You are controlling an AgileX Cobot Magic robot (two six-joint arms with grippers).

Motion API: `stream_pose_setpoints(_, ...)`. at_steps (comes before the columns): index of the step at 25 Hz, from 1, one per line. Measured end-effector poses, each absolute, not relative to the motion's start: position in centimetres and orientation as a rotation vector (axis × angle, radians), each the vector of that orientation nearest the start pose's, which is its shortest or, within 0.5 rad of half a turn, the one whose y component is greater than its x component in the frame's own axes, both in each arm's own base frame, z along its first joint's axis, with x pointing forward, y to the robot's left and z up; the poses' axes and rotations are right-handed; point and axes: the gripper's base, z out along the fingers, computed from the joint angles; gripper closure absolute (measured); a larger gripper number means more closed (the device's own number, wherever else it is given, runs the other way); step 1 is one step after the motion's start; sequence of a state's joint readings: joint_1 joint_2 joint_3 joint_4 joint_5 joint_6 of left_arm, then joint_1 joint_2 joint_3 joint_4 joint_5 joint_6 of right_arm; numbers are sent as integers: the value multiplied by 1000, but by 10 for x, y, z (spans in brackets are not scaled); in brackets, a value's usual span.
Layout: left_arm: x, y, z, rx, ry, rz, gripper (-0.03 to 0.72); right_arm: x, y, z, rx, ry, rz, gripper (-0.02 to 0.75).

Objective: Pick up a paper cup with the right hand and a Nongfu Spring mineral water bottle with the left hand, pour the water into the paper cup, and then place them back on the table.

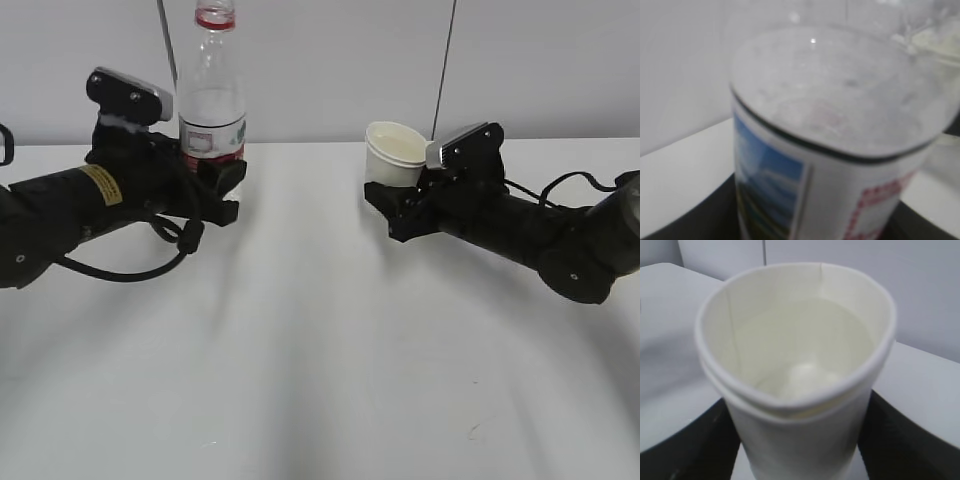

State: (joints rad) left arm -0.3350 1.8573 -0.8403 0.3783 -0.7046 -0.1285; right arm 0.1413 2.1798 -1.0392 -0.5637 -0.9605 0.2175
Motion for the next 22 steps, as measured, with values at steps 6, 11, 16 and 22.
stream_pose_setpoints(6, 348, -141, 149, 520, 1694, -391, 312, 409, 95, 111, -541, 1654, 358, 234)
stream_pose_setpoints(11, 351, -142, 134, 475, 1665, -418, 312, 411, 92, 97, -502, 1685, 337, 234)
stream_pose_setpoints(16, 351, -142, 122, 468, 1689, -419, 312, 410, 91, 81, -498, 1720, 329, 234)
stream_pose_setpoints(22, 351, -141, 104, 457, 1741, -419, 312, 408, 90, 62, -491, 1749, 340, 234)
